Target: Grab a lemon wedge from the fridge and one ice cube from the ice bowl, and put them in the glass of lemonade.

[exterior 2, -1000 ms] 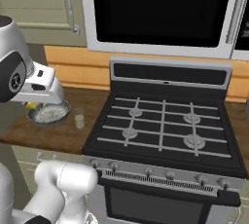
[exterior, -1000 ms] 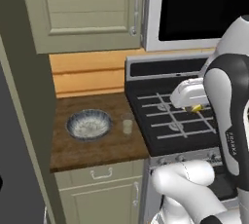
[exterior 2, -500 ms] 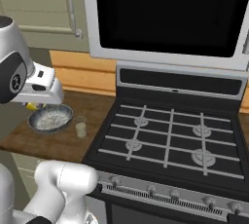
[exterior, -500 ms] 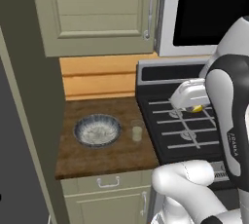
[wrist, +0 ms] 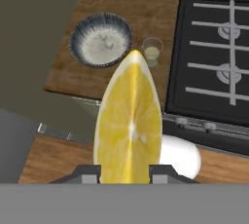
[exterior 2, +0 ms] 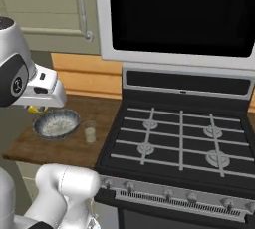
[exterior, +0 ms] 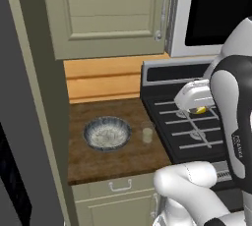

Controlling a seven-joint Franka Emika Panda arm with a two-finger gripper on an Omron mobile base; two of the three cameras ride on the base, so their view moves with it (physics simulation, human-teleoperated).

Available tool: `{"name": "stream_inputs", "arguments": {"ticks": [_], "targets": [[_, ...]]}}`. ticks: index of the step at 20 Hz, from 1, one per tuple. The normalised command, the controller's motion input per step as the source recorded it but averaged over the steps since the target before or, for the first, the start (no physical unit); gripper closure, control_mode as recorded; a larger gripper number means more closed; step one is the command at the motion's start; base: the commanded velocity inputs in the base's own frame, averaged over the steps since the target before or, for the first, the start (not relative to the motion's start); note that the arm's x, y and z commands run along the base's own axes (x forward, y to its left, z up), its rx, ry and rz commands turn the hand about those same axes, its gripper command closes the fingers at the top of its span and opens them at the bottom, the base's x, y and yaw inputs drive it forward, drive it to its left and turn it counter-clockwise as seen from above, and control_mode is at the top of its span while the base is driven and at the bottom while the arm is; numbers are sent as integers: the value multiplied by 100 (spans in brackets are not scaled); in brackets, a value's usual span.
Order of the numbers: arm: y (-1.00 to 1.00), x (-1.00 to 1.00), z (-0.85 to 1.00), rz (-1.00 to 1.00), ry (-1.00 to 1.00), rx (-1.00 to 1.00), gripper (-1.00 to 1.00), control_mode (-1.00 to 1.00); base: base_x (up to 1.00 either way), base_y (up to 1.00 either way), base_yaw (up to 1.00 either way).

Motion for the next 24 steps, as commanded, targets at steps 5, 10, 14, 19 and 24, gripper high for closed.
{"name": "stream_inputs", "arguments": {"ticks": [5, 10, 14, 19, 24], "targets": [[0, 0, 0, 0, 0, 0, 100, 100, 50, 31, -15], [0, 0, 0, 0, 0, 0, 100, 100, 60, 0, -17], [0, 0, 0, 0, 0, 0, 100, 100, 0, 0, -5], [0, 0, 0, 0, 0, 0, 100, 100, 7, 0, 0], [0, 56, 1, 0, 35, 0, 100, -100, 0, 0, 0]]}}
